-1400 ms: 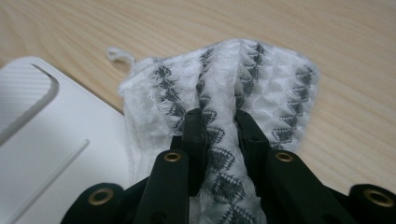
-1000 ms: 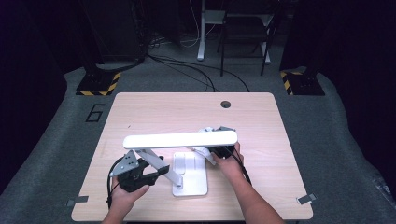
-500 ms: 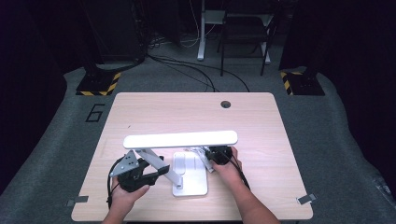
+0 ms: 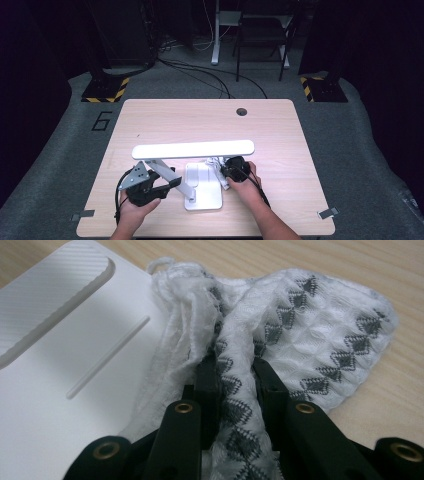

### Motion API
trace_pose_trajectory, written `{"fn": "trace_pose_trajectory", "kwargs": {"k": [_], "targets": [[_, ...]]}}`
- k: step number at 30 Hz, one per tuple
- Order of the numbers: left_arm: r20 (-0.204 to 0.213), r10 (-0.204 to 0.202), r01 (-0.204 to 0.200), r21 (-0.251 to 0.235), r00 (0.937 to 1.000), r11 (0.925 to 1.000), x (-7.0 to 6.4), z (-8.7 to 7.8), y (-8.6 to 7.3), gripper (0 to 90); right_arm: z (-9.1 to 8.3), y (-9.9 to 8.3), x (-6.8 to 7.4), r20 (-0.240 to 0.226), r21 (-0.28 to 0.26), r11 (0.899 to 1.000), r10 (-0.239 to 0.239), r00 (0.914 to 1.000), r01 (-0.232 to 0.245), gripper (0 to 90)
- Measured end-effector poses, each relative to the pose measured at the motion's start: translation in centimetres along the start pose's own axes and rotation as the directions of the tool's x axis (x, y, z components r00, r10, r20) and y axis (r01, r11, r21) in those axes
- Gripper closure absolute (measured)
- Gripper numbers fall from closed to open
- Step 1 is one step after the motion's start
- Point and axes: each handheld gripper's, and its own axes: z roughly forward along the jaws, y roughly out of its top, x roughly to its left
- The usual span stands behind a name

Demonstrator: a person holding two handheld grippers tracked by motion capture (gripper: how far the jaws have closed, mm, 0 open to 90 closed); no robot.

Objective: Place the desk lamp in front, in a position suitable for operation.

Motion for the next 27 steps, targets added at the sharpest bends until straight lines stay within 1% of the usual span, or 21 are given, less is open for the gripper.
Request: {"fn": "trace_pose_trajectory", "kwargs": {"k": [2,4,5,8,9,10,11,12,13,14,15,16,18,20,21,23,25,26,27], "targets": [[0.001,0.001,-0.001,-0.001,1.0,1.0,0.0,0.0,0.0,55.6,-0.2,-0.2,0.1,-0.007,-0.003,1.0,0.0,1.0,0.0,76.3],[0.0,0.002,-0.002,-0.001,1.0,1.0,0.0,0.0,0.0,55.7,-0.4,-0.5,0.4,-0.008,-0.003,1.0,0.013,0.9999,-0.013,76.2],[0.0,0.002,-0.002,-0.001,1.0,1.0,0.0,0.0,0.0,55.7,-0.6,-0.6,0.4,-0.015,-0.001,1.0,-0.003,0.9999,0.003,76.2],[0.001,0.004,-0.004,-0.001,1.0,1.0,0.0,0.0,0.0,55.7,-0.9,-1.0,0.8,-0.021,-0.004,1.0,0.007,0.9997,-0.007,76.2],[0.001,0.004,-0.004,-0.001,1.0,1.0,0.0,0.0,0.0,55.7,-1.1,-1.3,0.9,-0.029,-0.006,1.0,-0.005,0.9996,0.004,76.1],[0.001,-0.001,0.001,-0.001,1.0,1.0,0.0,0.0,0.0,55.7,-1.1,-1.3,0.9,-0.029,-0.006,1.0,-0.005,0.9996,0.004,76.1],[0.002,0.0,0.0,-0.001,1.0,1.0,0.0,0.0,0.0,55.7,-1.4,-1.6,1.2,-0.034,-0.003,1.0,0.002,0.9994,-0.002,76.0],[0.001,0.002,-0.002,0.001,1.0,1.0,0.0,0.0,0.0,55.7,-1.4,-1.6,1.2,-0.034,-0.003,1.0,0.002,0.9994,-0.002,76.0],[0.002,0.0,0.0,0.0,1.0,1.0,0.0,0.0,0.0,55.7,-1.5,-1.7,1.3,-0.037,-0.002,1.0,-0.007,0.9993,0.007,75.9],[0.0,-0.005,0.005,-0.001,1.0,1.0,0.0,0.0,0.0,55.7,-1.6,-1.7,1.5,-0.034,0.001,1.0,0.01,0.9994,-0.01,75.7],[-0.002,0.002,-0.002,0.0,1.0,1.0,0.0,0.0,0.0,55.7,-1.7,-1.8,1.4,-0.034,-0.007,1.0,-0.023,0.9992,0.023,75.5],[-0.001,0.001,-0.001,0.0,1.0,1.0,0.0,0.0,0.0,55.7,-1.9,-1.9,1.6,-0.036,-0.001,1.0,-0.005,0.9993,0.005,75.5],[0.0,-0.002,0.002,0.0,1.0,1.0,0.0,0.0,0.0,55.7,-2.1,-2.0,1.7,-0.044,0.0,1.0,-0.01,0.999,0.01,75.3],[0.006,-0.005,0.005,0.002,1.0,1.0,0.0,0.0,0.0,55.7,-2.4,-2.1,1.9,-0.051,-0.005,1.0,-0.012,0.9986,0.012,75.3],[0.011,-0.01,0.01,-0.004,0.9999,0.9999,0.0,0.0,0.0,55.7,-2.4,-2.2,1.9,-0.051,-0.009,1.0,-0.015,0.9986,0.014,75.3],[0.012,-0.004,0.004,-0.004,0.9999,1.0,0.2,0.0,-0.1,55.6,-2.6,-2.3,2.0,-0.062,-0.005,1.0,-0.014,0.998,0.014,75.2],[0.016,-0.003,0.004,-0.008,0.9999,1.0,0.2,0.0,-0.1,55.4,-2.7,-2.4,1.9,-0.061,-0.005,1.0,-0.009,0.9981,0.009,75.2],[0.019,-0.005,0.006,-0.015,0.9998,0.9999,0.2,0.0,-0.1,55.4,-2.7,-2.5,1.9,-0.061,-0.01,1.0,-0.016,0.998,0.016,75.1],[0.024,-0.005,0.005,-0.014,0.9997,0.9999,0.2,0.0,-0.1,55.3,-2.8,-2.5,1.9,-0.061,-0.009,1.0,-0.01,0.9981,0.01,75.1]]}}
